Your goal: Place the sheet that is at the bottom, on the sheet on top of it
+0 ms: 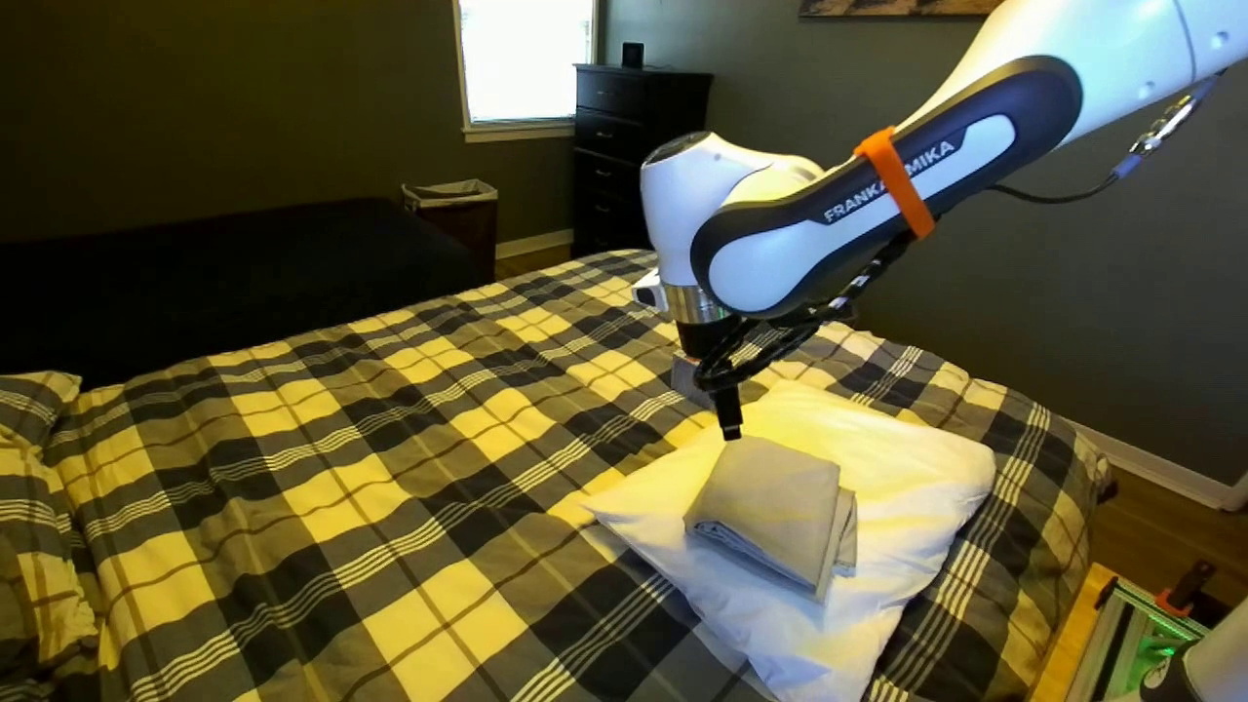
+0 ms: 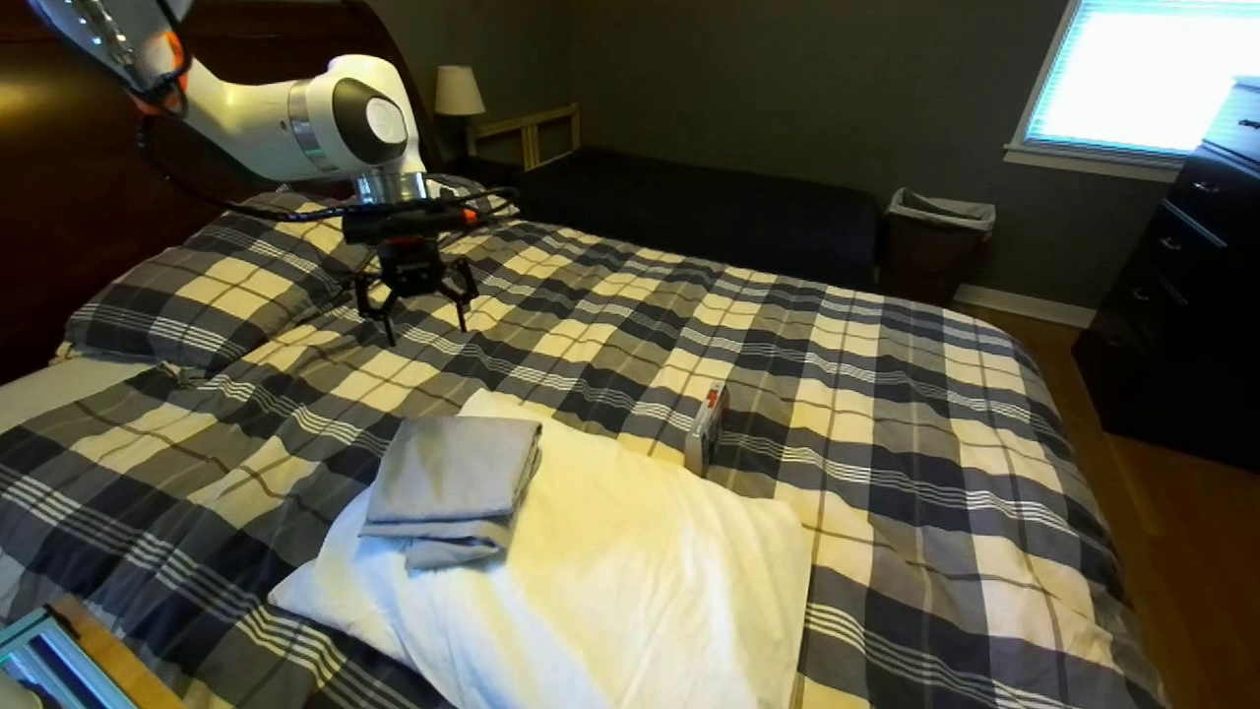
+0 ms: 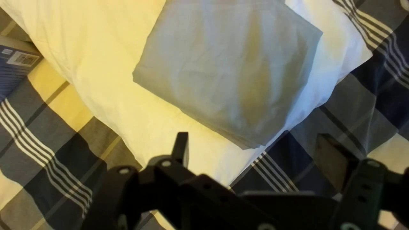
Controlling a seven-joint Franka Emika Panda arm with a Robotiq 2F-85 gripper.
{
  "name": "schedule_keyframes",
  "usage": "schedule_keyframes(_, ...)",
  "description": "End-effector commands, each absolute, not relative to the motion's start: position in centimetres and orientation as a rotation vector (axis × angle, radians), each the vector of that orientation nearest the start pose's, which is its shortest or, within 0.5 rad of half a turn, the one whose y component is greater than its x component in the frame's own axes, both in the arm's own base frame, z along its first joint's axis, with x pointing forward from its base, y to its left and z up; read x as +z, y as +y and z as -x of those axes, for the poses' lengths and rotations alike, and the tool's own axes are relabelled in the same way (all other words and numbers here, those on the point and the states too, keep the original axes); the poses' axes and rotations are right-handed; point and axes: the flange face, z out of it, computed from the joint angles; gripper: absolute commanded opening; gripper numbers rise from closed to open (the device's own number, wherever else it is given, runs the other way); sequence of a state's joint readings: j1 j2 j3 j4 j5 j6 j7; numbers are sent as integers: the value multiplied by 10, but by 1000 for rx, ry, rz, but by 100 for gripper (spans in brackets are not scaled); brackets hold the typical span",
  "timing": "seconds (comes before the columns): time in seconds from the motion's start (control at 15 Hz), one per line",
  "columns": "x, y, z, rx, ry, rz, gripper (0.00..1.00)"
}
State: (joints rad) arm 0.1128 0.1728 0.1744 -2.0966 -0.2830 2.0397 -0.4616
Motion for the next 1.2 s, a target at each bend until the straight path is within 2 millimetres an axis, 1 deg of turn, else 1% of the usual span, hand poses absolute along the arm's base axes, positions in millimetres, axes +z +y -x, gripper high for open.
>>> schedule_keyframes(0.0, 353, 114, -497, 333, -1330, 3039, 100)
schedule_keyframes(0.27, 383, 85, -474, 252, -1189, 3111, 100)
schedule_keyframes(0.47, 399, 67, -459, 200, -1109, 3140, 100)
schedule_keyframes(0.87, 424, 43, -433, 93, -1003, 3181, 100)
schedule_keyframes(0.93, 420, 49, -450, 171, -1062, 3174, 100)
schedule_keyframes(1.13, 427, 44, -441, 132, -1041, 3185, 100)
